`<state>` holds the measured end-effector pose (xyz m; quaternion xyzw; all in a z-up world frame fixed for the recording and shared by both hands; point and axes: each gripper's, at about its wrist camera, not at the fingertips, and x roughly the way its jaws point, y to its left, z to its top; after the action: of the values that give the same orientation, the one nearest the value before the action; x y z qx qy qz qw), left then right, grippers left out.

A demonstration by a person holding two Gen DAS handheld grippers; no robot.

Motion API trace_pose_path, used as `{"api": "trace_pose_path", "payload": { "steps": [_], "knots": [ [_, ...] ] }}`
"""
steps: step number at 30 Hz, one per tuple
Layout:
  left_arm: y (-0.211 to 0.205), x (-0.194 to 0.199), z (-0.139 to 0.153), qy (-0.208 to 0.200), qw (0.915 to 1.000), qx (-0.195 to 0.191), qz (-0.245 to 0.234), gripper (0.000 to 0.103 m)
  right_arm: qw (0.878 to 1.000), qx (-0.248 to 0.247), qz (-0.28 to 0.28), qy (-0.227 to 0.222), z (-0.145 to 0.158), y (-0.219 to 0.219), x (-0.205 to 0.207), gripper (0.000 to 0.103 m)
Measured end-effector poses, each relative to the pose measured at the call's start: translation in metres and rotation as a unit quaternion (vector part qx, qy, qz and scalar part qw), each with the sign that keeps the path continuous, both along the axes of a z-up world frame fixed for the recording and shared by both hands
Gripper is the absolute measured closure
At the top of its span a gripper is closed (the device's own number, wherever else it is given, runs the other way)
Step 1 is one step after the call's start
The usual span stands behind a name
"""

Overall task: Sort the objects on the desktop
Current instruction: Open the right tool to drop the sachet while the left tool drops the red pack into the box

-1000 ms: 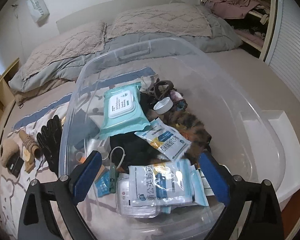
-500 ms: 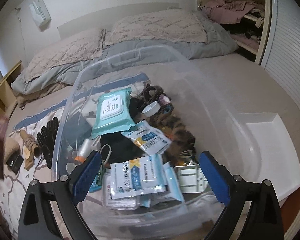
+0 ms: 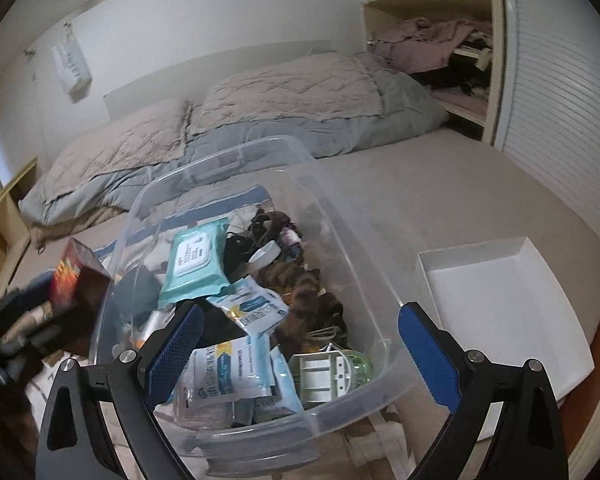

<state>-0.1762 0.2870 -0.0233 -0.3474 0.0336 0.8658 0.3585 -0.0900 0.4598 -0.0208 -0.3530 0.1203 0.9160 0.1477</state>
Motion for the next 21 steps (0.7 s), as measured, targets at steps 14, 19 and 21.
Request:
{"api": "trace_pose_path", "payload": {
  "steps": [14,19,21],
  "knots": [
    [0.036,-0.004,-0.033,-0.048,0.9979,-0.041,0.01,0.009,0.999,-0.024,-0.047,0.014,-0.005,0.022,0.008,0.005],
    [0.032,-0.006,-0.037,-0.063,0.9973,-0.038,0.009,0.0,0.998,-0.035,-0.05,0.017,-0.006,0.025,0.01,0.005],
    [0.031,-0.005,-0.037,-0.06,0.9974,-0.038,0.01,0.0,0.998,-0.042,-0.051,0.019,-0.006,0.025,0.011,0.005]
  ]
}}
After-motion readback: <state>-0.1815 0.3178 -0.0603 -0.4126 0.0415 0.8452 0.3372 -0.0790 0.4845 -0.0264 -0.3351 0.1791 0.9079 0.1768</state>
